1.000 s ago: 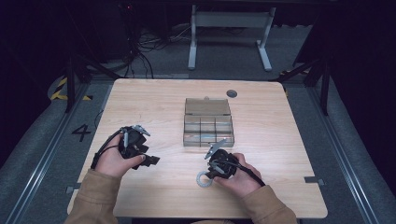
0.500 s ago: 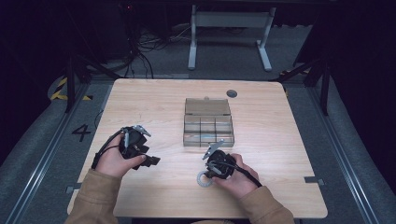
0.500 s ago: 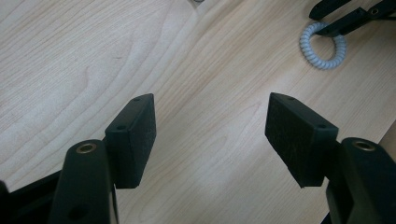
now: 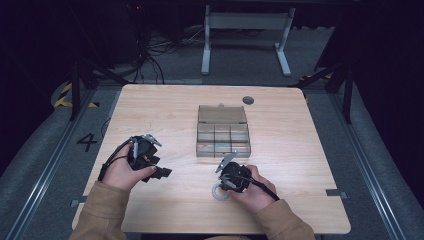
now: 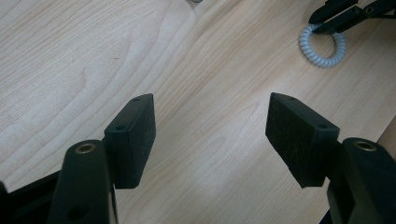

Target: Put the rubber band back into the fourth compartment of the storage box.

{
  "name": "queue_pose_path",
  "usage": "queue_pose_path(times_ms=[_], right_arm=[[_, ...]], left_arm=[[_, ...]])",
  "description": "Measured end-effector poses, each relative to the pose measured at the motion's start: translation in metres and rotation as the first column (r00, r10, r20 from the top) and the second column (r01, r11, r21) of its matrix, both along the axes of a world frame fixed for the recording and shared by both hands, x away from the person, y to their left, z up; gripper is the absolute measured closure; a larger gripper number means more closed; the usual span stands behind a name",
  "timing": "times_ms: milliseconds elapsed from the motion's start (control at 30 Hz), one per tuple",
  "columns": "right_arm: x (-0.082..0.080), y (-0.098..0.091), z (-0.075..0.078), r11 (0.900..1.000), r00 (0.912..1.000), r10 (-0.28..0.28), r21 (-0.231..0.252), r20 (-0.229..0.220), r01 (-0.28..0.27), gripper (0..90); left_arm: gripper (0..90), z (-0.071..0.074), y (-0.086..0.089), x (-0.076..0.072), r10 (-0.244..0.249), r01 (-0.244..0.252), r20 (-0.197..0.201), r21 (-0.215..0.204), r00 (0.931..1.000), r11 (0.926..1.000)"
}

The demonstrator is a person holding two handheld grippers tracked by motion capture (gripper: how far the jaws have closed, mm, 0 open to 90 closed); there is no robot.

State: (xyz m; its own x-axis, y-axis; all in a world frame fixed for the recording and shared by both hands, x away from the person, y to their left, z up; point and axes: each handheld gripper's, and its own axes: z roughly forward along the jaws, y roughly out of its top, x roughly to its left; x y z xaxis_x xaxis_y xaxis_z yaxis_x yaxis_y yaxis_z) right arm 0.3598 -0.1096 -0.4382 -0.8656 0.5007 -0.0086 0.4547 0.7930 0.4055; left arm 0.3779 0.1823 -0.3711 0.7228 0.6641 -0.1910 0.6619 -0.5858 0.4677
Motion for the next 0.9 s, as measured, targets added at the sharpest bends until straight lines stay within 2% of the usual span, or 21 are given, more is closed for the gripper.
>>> queue_pose_path(times_ms=[400,667,900], right_arm=[[0.005,-0.005,0.007,0.9987,0.9975,-0.026,0.042,-0.066,0.029,83.5],[0.008,-0.006,0.019,0.9981,0.998,-0.027,0.055,-0.057,0.03,83.5],[0.012,-0.009,0.037,0.9972,0.9992,-0.024,0.069,-0.032,0.027,83.4]], left_arm=[[34.2,0.002,0.004,0.0,-0.007,0.007,0.002,-0.019,1.0,0.9998],[33.7,0.003,0.006,0.0,0.002,-0.002,-0.004,-0.026,1.0,0.9997],[31.5,0.004,0.009,0.0,0.007,-0.007,0.004,-0.034,1.0,0.9994]])
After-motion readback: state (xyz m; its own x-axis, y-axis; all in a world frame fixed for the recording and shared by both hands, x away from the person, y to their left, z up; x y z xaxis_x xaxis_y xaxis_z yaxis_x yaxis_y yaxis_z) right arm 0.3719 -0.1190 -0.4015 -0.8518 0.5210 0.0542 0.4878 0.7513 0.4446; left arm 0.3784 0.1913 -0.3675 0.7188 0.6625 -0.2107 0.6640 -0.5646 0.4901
